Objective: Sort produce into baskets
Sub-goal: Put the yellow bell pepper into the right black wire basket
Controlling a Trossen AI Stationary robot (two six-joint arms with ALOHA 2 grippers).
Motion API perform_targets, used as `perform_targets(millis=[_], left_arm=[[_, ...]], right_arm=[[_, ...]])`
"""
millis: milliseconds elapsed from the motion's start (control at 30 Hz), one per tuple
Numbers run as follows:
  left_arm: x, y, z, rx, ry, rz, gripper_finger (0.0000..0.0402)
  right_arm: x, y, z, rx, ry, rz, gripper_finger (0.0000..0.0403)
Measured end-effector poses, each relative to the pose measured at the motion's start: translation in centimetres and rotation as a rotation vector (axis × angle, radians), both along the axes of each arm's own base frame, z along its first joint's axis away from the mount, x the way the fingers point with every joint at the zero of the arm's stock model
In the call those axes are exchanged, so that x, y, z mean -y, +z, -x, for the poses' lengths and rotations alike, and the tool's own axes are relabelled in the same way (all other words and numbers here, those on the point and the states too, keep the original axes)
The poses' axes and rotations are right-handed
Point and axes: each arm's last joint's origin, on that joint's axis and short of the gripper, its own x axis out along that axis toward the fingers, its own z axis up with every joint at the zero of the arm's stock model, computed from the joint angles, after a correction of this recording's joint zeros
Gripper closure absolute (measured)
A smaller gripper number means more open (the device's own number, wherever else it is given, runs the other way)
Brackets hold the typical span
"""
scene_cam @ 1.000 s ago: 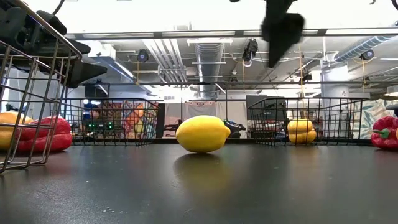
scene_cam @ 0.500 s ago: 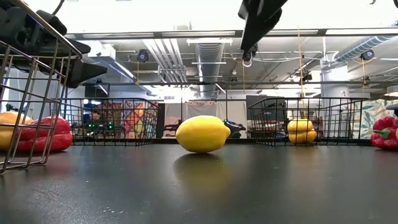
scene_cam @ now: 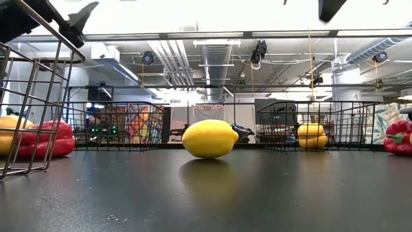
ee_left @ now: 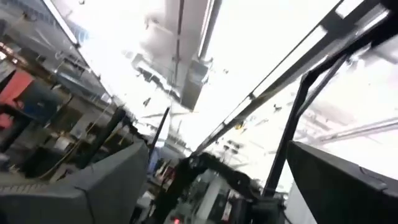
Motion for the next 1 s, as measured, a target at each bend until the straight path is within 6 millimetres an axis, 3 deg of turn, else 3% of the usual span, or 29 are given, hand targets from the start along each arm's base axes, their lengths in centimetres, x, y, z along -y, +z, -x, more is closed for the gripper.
perform_targets(millis=[300, 400, 533, 667, 867, 1000], left_arm=[[-0.2, -1.7, -2.6, -0.184, 0.123, 0.17, 0.0038], [-0.1, -1.9, -3.5, -0.248, 0.094, 0.198, 0.0038], [0.1, 0.2, -5.0, -0.375, 0.094, 0.186, 0.0038], [0.0, 3.0, -6.0, -0.722, 0.235, 0.23, 0.0038], [-0.6, 6.1, -3.4, -1.233, 0.48, 0.496, 0.0038], [-0.4, 7.6, -2.4, -1.457, 0.472, 0.586, 0.0038]], right_arm=[[0.5, 1.4, 0.8, 0.063, -0.043, 0.004, 0.003], [0.4, 1.5, 1.0, 0.066, -0.061, 0.01, 0.003], [0.2, 1.4, 1.1, 0.065, -0.091, 0.005, 0.003], [0.1, 0.9, 1.3, 0.067, -0.135, 0.007, 0.003], [-0.8, -0.7, 2.2, 0.063, -0.171, 0.033, 0.003], [-1.3, -2.0, 2.8, 0.047, -0.209, 0.037, 0.003]])
